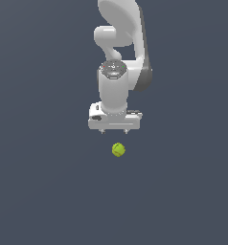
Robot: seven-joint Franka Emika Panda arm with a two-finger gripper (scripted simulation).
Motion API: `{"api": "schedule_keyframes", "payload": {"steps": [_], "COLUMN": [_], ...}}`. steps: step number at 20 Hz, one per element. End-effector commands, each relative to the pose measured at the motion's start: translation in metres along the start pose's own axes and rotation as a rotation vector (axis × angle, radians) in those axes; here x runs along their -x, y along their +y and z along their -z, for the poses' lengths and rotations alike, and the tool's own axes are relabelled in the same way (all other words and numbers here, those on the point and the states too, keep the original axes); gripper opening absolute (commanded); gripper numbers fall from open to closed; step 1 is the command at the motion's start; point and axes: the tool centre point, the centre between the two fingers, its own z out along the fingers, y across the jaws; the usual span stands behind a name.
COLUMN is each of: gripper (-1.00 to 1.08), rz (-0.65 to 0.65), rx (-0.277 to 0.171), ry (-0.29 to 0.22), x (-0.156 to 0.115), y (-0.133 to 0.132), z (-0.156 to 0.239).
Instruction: Pick up the object and move it to a goal position.
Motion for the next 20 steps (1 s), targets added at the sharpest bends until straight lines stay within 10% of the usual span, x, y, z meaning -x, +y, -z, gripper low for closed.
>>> {"api": "schedule_keyframes", "payload": {"steps": [1,20], "gripper": [1.0,1.0], "rz": [0.0,-0.013], "rx": [0.0,-0.02], "ry": [0.0,-0.005], "x": [0.0,-0.006], "y": [0.0,-0.025], "z": [0.0,0.0]}}
